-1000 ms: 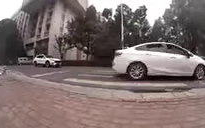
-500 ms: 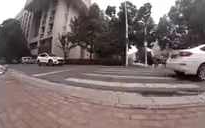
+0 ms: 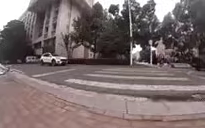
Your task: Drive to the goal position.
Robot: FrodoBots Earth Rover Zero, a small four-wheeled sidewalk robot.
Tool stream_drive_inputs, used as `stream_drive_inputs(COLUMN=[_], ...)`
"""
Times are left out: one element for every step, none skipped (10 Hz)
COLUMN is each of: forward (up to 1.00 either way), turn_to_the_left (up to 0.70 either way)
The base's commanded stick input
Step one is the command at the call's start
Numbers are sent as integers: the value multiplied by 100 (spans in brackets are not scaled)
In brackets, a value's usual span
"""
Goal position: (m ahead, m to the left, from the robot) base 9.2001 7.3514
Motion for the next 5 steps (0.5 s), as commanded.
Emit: stream_drive_inputs(forward=[45,45,45,45,45], turn_to_the_left=[27,27,27,27,27])
